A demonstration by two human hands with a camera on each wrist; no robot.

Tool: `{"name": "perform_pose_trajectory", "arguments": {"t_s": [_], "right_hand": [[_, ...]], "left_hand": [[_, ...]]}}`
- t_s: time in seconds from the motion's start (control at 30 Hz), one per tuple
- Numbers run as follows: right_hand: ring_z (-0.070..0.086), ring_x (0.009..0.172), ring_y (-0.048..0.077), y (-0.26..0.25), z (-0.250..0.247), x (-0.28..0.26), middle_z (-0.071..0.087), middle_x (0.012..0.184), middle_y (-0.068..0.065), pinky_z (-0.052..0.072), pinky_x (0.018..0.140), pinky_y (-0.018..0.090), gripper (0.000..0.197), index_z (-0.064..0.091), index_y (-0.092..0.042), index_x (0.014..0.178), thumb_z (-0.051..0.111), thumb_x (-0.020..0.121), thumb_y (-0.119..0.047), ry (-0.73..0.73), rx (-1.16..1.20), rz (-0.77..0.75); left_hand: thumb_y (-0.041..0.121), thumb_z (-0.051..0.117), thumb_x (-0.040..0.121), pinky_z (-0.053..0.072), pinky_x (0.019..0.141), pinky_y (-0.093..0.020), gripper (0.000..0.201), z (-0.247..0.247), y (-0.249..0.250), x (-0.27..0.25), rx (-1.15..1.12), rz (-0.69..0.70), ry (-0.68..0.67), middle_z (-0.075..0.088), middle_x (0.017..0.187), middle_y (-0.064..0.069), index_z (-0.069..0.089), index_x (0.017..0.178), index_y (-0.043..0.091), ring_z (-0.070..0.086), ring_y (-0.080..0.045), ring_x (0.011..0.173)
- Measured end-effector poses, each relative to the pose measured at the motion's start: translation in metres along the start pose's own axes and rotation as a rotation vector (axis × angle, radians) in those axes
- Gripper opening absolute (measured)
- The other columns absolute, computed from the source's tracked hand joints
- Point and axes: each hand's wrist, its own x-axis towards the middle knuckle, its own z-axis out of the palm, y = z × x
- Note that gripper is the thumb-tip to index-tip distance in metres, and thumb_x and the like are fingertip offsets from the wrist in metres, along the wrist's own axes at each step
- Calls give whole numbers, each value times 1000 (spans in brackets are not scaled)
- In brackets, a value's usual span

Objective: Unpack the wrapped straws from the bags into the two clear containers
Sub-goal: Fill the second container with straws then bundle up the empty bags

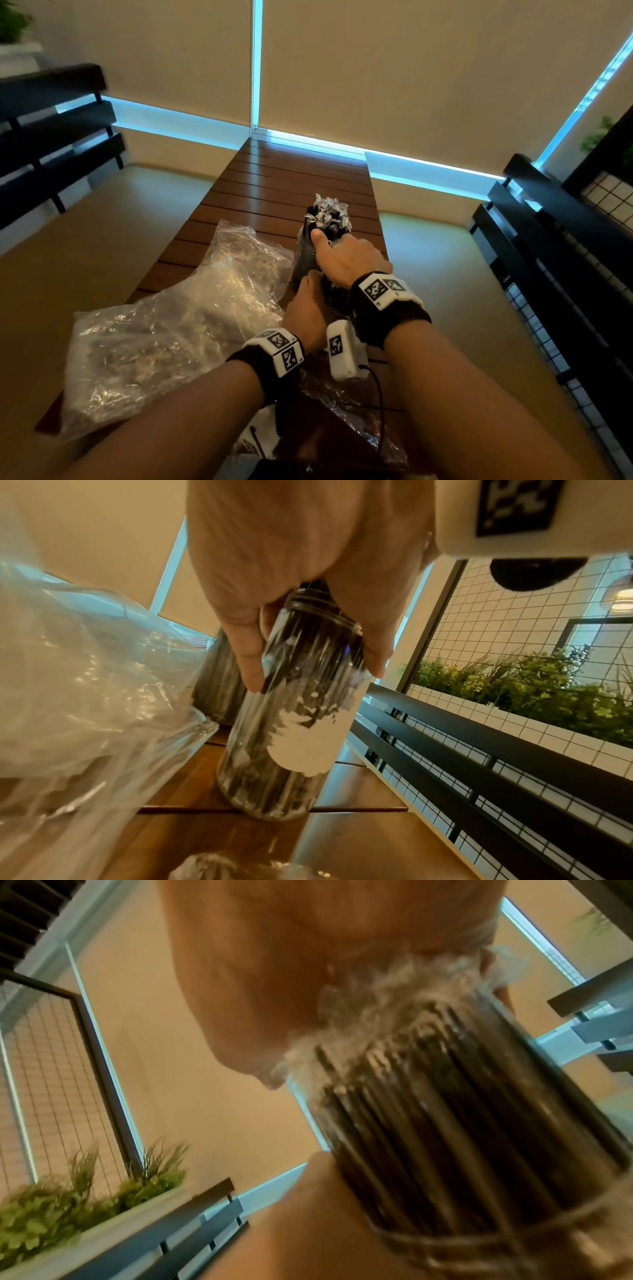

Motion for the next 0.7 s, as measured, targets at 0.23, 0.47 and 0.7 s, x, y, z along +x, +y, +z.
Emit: {"name": "perform_pose_trajectory", "arguments": {"t_s": [0.23, 0.47, 0.7], "right_hand": [[59, 103, 29, 10, 23, -5, 63, 109, 6, 46, 81, 41, 29, 58, -15, 105, 49, 91, -39, 292, -102, -130], [51, 118, 28, 26, 14, 8, 56, 129, 5, 42, 96, 47, 60, 48, -25, 128, 36, 88, -69, 248, 68, -255], [34, 136, 22, 69, 23, -26, 27, 152, 1, 36, 108, 47, 119, 12, -35, 151, 67, 56, -81, 362, 697, -123]], "left_hand": [[63, 64, 77, 47, 104, -46, 72, 6, -3, 7, 38, 180, -42, 51, 135, -6, 42, 135, 27, 52, -23, 124], [66, 78, 65, 55, 91, -43, 77, 12, -1, 19, -19, 80, -64, 58, 119, 0, 51, 126, 28, 60, -18, 109], [66, 84, 46, 57, 81, -36, 95, 15, 9, 22, 50, -62, -54, 54, 114, 2, 46, 120, 20, 63, -17, 98]]}}
